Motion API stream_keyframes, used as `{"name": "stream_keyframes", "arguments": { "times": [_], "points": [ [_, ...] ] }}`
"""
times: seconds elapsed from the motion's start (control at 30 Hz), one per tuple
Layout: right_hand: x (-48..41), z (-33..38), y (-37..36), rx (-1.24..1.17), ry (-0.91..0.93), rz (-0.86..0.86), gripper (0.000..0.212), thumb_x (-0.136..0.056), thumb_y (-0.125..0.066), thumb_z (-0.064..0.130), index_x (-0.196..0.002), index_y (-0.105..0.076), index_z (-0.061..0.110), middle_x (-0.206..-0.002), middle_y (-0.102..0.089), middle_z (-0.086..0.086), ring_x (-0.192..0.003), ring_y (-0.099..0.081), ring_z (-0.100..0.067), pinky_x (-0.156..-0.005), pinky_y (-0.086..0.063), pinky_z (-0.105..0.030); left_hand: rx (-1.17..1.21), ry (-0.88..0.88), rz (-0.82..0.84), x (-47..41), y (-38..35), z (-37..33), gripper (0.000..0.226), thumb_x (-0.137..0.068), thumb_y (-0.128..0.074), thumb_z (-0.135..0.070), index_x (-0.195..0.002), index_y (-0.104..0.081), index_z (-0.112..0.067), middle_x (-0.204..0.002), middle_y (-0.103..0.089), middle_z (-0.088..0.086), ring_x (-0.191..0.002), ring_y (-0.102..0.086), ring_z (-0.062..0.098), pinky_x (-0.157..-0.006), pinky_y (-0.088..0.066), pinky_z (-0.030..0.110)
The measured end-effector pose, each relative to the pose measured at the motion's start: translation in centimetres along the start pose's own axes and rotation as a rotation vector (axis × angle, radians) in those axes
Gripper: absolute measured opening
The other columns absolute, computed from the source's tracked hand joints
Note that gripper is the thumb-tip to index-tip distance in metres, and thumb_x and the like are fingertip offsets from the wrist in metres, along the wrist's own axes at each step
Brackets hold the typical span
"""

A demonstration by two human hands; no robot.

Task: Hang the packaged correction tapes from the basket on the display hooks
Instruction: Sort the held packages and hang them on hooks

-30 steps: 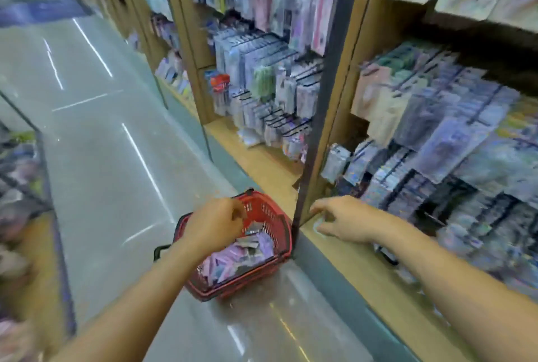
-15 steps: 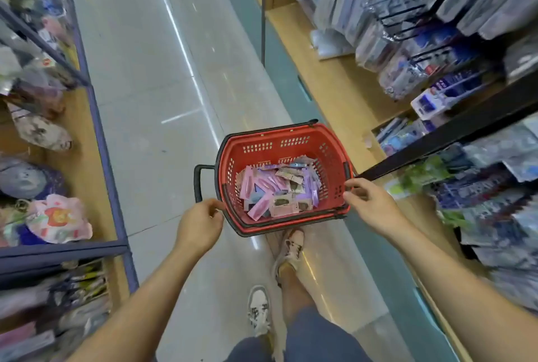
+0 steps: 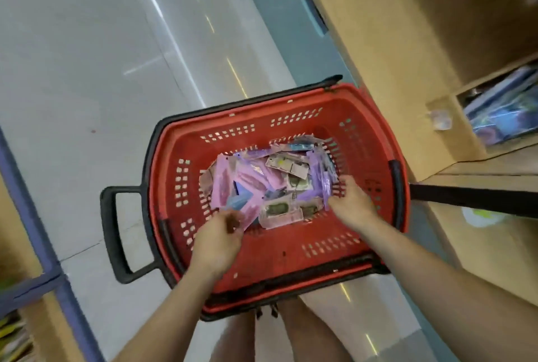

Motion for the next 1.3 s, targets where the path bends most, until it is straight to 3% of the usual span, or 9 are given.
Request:
{"name": "stream_keyframes", "arguments": {
  "times": [0.3,0.4,0.5,0.67,0.77,0.87,1.0,1.13,1.3],
  "points": [
    [-17.2,-5.2,-9.0,0.344,-0.101,-0.059,0.078,-0.093,-0.062,0.023,-0.154,-0.013,0.02,-0.137,-0.054,-0.023,-0.12,-0.057,-0.042,-0.09,-0.046,-0.041,-0.637,-0.388,0.295,-16.6,-15.0,2.5,0.048,-0.089,-0.06,-0.032,-0.135,-0.048,-0.028,-0.14,-0.046,0.005,-0.129,-0.041,0.029,-0.097,-0.045,0.043],
    [-20.0,-6.3,-11.3,0.445,-0.073,-0.076,0.08,-0.095,-0.057,0.015,-0.155,-0.005,0.027,-0.13,-0.059,-0.024,-0.112,-0.062,-0.043,-0.077,-0.045,-0.04,-0.843,-0.431,0.364,-18.0,-18.3,3.9,0.043,-0.093,-0.056,-0.029,-0.136,-0.048,-0.031,-0.155,-0.026,0.008,-0.137,-0.033,0.033,-0.1,-0.039,0.045],
    [-21.8,-7.1,-12.4,0.475,-0.047,-0.149,0.078,-0.094,-0.051,0.007,-0.153,-0.005,0.029,-0.123,-0.062,-0.025,-0.105,-0.064,-0.043,-0.071,-0.043,-0.039,-0.9,-0.454,0.314,-18.8,-19.6,4.6,0.041,-0.094,-0.051,-0.014,-0.133,-0.057,-0.025,-0.152,-0.028,0.009,-0.129,-0.04,0.035,-0.097,-0.042,0.043],
    [-21.8,-7.2,-11.2,0.338,-0.087,-0.212,0.05,-0.097,-0.048,0.012,-0.145,-0.034,0.011,-0.126,-0.061,-0.023,-0.113,-0.06,-0.043,-0.083,-0.05,-0.042,-0.523,-0.401,0.272,-18.9,-17.4,5.2,0.04,-0.089,-0.061,-0.025,-0.128,-0.061,-0.032,-0.127,-0.049,0.005,-0.111,-0.056,0.029,-0.086,-0.05,0.037],
    [-20.2,-6.2,-10.2,0.11,-0.107,-0.247,0.06,-0.097,-0.054,0.028,-0.149,-0.031,0.01,-0.132,-0.058,-0.022,-0.116,-0.058,-0.041,-0.085,-0.048,-0.039,-0.076,-0.203,0.133,-18.5,-13.8,4.5,0.034,-0.077,-0.068,-0.035,-0.11,-0.07,-0.027,-0.106,-0.061,0.007,-0.094,-0.063,0.026,-0.081,-0.052,0.034],
    [-18.4,-3.2,-9.4,0.12,0.147,-0.311,0.084,-0.091,-0.061,0.012,-0.155,-0.011,0.031,-0.141,-0.047,-0.019,-0.109,-0.06,-0.039,-0.08,-0.048,-0.038,0.238,-0.075,-0.039,-18.1,-10.8,3.9,0.018,-0.075,-0.071,-0.031,-0.088,-0.064,-0.02,-0.083,-0.07,-0.005,-0.083,-0.068,0.019,-0.072,-0.054,0.034],
    [-18.6,0.2,-10.7,0.629,0.288,-0.244,0.085,-0.087,-0.059,0.003,-0.152,-0.02,0.043,-0.158,-0.015,-0.016,-0.131,-0.042,-0.037,-0.085,-0.051,-0.043,0.296,-0.021,-0.12,-18.2,-9.7,4.5,0.03,-0.066,-0.061,-0.04,-0.095,-0.052,-0.046,-0.1,-0.069,-0.015,-0.1,-0.066,0.017,-0.088,-0.053,0.041],
    [-20.7,0.1,-14.4,0.813,0.243,-0.061,0.08,-0.09,-0.06,0.043,-0.154,-0.017,0.02,-0.16,-0.002,-0.017,-0.144,-0.015,-0.037,-0.103,-0.041,-0.051,0.326,0.02,-0.044,-18.6,-11.4,6.0,0.038,-0.061,-0.059,-0.05,-0.098,-0.051,-0.049,-0.108,-0.069,-0.011,-0.104,-0.066,0.018,-0.09,-0.054,0.048],
    [-22.8,-0.3,-15.1,0.828,0.235,-0.199,0.058,-0.093,-0.063,0.026,-0.144,-0.037,0.016,-0.149,-0.021,-0.019,-0.128,-0.038,-0.039,-0.087,-0.055,-0.046,0.365,0.014,-0.012,-18.6,-12.4,6.6,0.046,-0.059,-0.055,-0.05,-0.105,-0.053,-0.043,-0.11,-0.068,-0.003,-0.103,-0.066,0.018,-0.09,-0.054,0.046]
  ]
}}
Point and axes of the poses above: each hand's wrist, its own x-axis away from the middle knuckle, its own y-axis out of the back of the hand, z = x × y, the point moved 2 cm from there along -x, towards the middle knuckle
